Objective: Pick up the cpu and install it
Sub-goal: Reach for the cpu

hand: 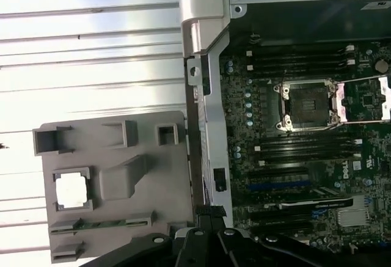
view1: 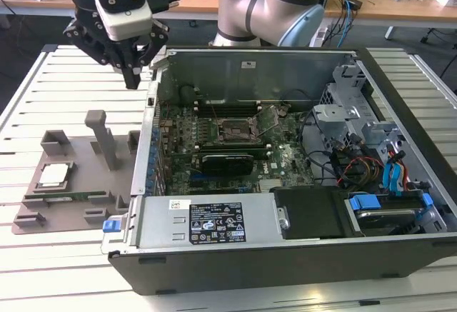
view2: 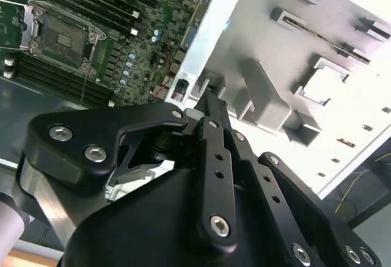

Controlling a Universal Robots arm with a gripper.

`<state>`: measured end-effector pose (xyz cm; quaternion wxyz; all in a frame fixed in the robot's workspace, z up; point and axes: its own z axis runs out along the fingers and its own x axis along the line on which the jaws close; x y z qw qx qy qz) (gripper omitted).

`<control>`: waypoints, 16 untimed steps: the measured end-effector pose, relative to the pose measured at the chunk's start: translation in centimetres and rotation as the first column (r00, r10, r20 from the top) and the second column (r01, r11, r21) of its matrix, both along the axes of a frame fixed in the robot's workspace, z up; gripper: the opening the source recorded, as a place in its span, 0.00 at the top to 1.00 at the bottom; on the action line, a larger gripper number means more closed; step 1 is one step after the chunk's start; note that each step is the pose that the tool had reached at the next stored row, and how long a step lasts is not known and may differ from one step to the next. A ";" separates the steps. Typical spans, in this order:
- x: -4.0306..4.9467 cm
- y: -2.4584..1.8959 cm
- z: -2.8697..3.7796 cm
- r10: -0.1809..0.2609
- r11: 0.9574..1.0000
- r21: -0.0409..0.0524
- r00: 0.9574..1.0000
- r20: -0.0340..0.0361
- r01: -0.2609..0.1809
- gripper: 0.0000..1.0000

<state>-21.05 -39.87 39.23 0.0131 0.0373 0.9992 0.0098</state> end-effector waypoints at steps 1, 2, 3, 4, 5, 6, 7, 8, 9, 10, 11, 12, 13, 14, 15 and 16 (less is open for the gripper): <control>-0.39 0.00 0.00 0.000 1.000 0.000 1.000 0.000 0.000 0.89; -0.74 0.00 -0.01 0.000 1.000 0.000 1.000 0.000 0.000 0.89; -1.00 0.00 -0.01 0.000 1.000 0.000 1.000 0.000 0.000 0.89; -1.46 0.00 -0.01 0.000 1.000 0.000 1.000 0.000 0.000 0.89; -1.67 0.00 -0.01 0.000 1.000 0.000 1.000 0.000 0.000 0.89; -1.90 0.00 -0.01 0.000 1.000 0.000 1.000 0.000 0.000 0.89; -2.39 0.00 -0.01 0.000 1.000 0.000 1.000 0.000 0.000 0.89; -2.64 0.00 -0.02 0.000 1.000 0.000 1.000 0.000 0.000 0.89; -2.82 0.00 -0.02 0.000 1.000 0.000 1.000 0.000 0.000 0.89; -3.03 0.00 -0.02 0.000 1.000 0.000 1.000 0.000 0.000 0.89; -3.11 0.00 -0.02 0.000 1.000 0.000 1.000 0.000 0.000 0.89; -3.41 0.00 -0.03 0.000 1.000 0.000 1.000 0.000 0.000 0.89; -3.80 0.00 -0.03 0.000 1.000 0.000 1.000 0.000 0.000 0.89; -3.95 0.00 -0.03 0.000 1.000 0.000 1.000 0.000 0.000 0.89; -4.13 0.00 -0.03 0.000 1.000 0.000 1.000 0.000 0.000 0.89; -4.32 0.00 -0.03 0.000 1.000 0.000 1.000 0.000 0.000 0.89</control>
